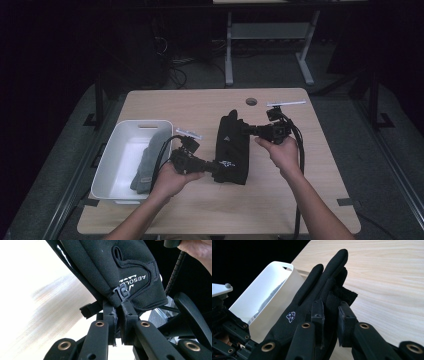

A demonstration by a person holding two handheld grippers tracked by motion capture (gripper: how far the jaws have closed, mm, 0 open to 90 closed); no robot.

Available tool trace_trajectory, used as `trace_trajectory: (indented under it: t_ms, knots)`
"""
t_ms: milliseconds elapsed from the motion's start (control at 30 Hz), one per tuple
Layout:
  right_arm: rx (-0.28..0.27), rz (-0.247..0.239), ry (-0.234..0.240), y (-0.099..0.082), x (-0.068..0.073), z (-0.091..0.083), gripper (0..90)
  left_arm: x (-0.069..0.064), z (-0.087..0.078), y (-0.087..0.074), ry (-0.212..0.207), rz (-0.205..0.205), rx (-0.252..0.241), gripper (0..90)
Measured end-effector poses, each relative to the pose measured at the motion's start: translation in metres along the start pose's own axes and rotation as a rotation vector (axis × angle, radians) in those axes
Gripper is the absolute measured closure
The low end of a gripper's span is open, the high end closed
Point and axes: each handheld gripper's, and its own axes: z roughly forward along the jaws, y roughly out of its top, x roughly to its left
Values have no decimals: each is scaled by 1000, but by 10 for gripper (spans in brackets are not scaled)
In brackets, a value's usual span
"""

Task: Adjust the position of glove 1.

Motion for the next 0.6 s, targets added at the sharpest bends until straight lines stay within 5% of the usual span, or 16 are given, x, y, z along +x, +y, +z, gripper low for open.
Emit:
trace_trajectory:
  t_ms: [600]
  knots:
    - [9, -40, 21, 23, 29, 19, 777, 8, -35, -6, 18, -18, -41, 845]
